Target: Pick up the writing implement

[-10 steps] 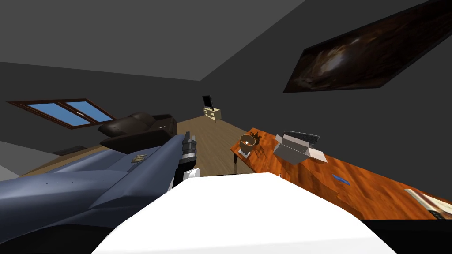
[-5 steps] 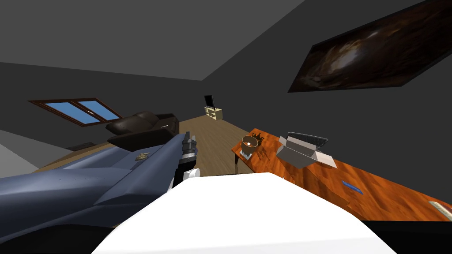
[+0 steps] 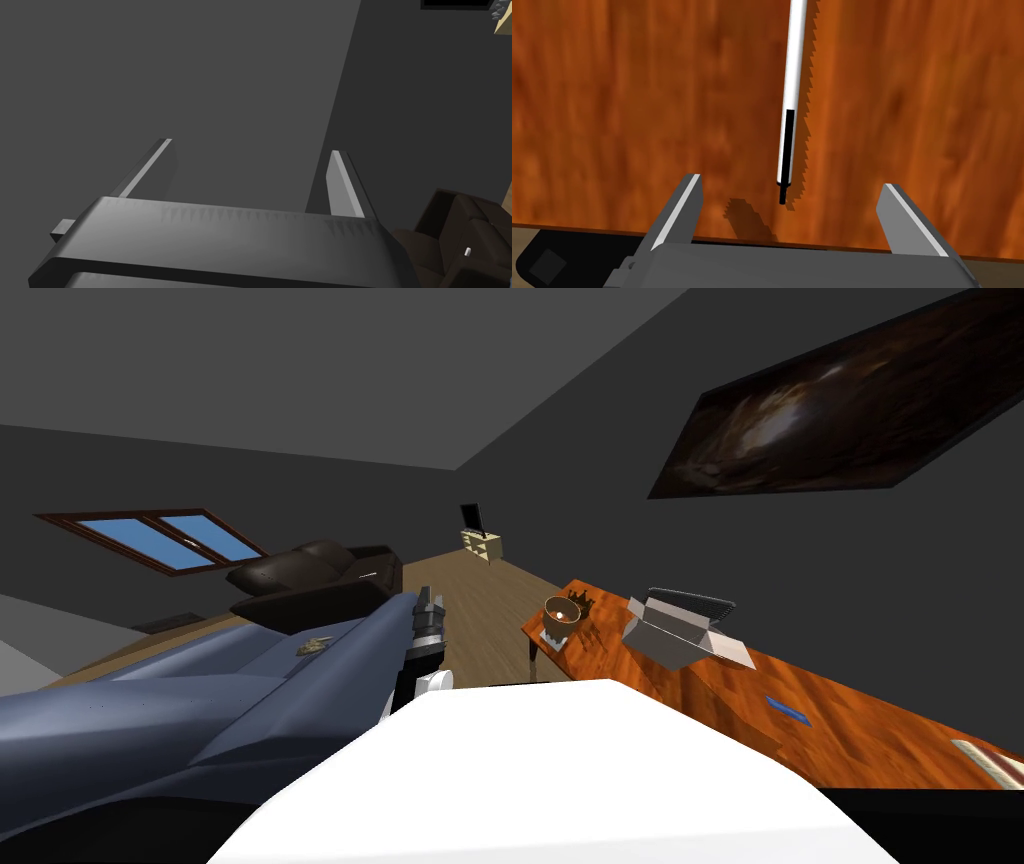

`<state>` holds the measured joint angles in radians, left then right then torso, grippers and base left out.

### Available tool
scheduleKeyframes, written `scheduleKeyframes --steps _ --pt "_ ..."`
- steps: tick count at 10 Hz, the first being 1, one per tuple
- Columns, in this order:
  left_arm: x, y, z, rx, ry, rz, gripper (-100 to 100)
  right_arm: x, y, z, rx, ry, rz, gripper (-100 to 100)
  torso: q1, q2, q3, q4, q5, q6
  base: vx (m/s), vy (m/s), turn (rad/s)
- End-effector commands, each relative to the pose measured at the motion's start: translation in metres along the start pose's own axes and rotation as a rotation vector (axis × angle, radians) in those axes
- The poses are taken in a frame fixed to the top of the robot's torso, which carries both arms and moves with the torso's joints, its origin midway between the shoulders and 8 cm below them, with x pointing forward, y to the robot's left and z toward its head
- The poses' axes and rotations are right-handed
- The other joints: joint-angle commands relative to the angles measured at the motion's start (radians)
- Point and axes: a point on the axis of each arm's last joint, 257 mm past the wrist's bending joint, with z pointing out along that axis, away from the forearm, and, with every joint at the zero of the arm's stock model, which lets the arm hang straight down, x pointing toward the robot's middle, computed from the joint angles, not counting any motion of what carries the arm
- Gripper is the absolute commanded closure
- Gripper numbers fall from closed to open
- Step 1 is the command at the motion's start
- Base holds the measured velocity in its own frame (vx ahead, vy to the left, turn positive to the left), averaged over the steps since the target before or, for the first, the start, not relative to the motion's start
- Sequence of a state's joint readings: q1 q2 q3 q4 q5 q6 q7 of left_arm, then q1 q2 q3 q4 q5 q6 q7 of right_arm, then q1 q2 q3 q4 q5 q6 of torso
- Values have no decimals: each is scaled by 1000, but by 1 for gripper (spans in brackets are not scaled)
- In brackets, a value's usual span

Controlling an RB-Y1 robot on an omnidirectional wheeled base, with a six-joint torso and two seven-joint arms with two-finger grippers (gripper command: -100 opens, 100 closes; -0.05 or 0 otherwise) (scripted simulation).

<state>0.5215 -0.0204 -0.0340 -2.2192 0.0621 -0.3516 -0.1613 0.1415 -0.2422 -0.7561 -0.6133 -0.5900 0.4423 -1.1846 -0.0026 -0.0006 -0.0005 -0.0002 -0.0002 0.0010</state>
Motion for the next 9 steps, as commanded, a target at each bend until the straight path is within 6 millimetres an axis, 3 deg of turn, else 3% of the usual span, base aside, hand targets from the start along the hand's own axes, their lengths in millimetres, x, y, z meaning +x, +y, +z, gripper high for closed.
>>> scheduleKeyframes --steps 1,4,5,6,9 --pt "0 0 0 0 0 0 0 -6 -4 3 1 0 -5 -100 0 0 0 0 0 0 20 -40 -15" --pt "0 0 0 0 0 0 0 -23 -18 8 5 -1 -16 -100 1 0 0 0 0 0 26 -59 -39" --pt "0 0 0 0 0 0 0 -21 -17 8 6 -4 -11 -100 0 0 0 0 0 0 8 -35 -4" --pt "0 0 0 0 0 0 0 -21 -17 8 4 -1 -14 100 1 1 0 0 0 0 2 -6 3" --pt "0 0 0 0 0 0 0 -21 -17 8 4 -1 -12 100 4 2 1 0 1 0 0 0 0"
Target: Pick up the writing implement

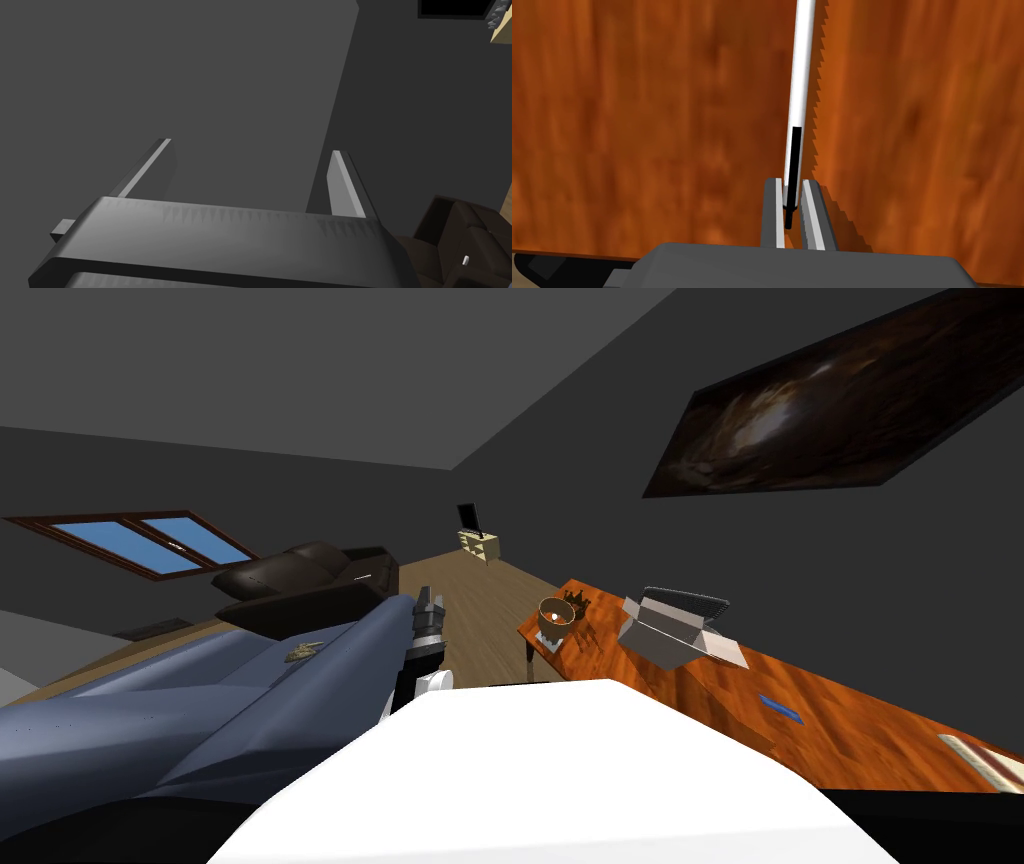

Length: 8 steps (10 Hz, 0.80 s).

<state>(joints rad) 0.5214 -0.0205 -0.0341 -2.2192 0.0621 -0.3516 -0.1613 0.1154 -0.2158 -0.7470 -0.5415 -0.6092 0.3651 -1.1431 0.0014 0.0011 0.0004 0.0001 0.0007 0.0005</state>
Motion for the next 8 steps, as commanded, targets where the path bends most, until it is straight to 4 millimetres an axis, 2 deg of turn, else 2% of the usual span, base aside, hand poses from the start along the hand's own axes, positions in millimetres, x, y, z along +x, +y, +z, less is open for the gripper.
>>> scheduleKeyframes --steps 1,2,3,8 --pt "0 0 0 0 0 0 0 0 0 0 0 0 0 100 0 0 0 0 0 0 0 0 0" --pt "0 0 0 0 0 0 0 0 0 0 0 0 0 0 0 0 0 0 0 0 0 0 0" --pt "0 0 0 0 0 0 0 1 3 -2 0 1 -2 100 0 0 0 0 0 0 -5 20 23" --pt "0 0 0 0 0 0 0 27 23 -10 -6 2 15 100 4 1 1 0 1 0 -20 61 34"
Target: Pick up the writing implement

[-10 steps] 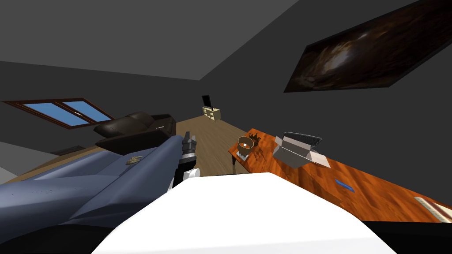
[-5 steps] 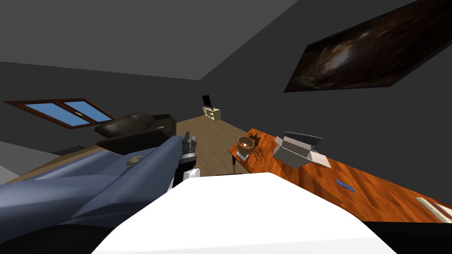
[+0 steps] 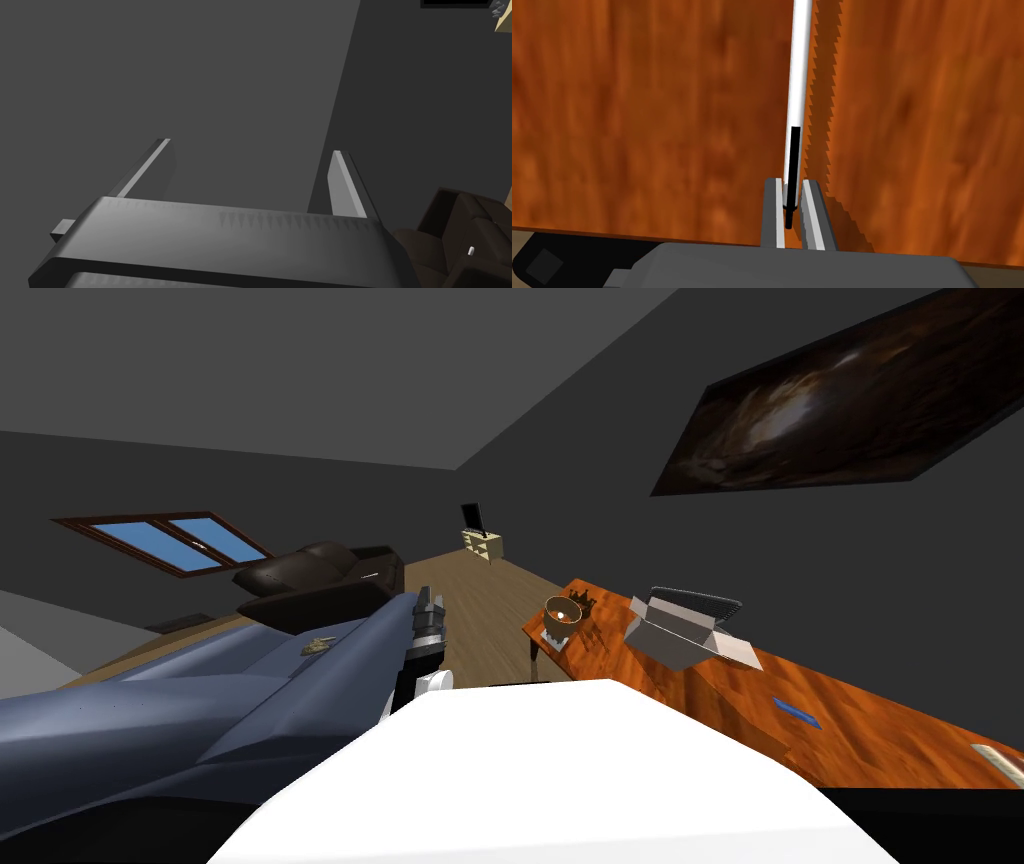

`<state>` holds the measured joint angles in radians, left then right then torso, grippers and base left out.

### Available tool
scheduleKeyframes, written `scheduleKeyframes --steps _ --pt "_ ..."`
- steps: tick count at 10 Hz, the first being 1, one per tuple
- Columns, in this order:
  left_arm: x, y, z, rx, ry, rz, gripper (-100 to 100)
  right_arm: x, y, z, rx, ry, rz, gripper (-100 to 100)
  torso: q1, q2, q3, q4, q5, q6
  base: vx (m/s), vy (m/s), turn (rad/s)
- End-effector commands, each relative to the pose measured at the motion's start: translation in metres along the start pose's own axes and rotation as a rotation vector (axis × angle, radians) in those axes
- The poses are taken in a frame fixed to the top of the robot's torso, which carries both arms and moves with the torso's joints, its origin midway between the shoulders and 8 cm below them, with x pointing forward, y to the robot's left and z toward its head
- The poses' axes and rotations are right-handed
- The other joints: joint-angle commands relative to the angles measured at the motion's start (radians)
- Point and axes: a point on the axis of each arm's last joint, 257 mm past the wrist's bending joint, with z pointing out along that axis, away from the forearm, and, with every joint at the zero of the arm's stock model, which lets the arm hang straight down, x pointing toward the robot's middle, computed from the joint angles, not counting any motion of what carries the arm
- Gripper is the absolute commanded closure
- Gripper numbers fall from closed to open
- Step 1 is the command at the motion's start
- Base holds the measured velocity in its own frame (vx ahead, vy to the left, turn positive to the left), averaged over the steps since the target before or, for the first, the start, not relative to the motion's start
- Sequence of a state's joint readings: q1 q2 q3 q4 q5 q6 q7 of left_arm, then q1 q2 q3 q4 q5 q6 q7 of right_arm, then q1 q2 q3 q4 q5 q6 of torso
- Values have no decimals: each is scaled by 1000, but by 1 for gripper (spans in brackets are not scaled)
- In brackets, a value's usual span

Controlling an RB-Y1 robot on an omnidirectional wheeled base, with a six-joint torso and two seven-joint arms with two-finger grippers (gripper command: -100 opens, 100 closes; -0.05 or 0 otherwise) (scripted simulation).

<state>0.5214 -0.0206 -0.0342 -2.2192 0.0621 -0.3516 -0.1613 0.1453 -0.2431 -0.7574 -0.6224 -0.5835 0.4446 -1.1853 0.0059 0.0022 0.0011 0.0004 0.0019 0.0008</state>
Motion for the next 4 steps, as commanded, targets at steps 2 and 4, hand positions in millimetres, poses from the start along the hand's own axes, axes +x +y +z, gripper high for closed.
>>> scheduleKeyframes --steps 2,4 --pt "0 0 0 0 0 0 0 9 6 -2 1 -3 12 100 0 0 0 0 0 0 -20 57 25" --pt "0 0 0 0 0 0 0 8 5 -2 2 -4 12 0 -3 0 0 0 -1 1 -3 8 -1"
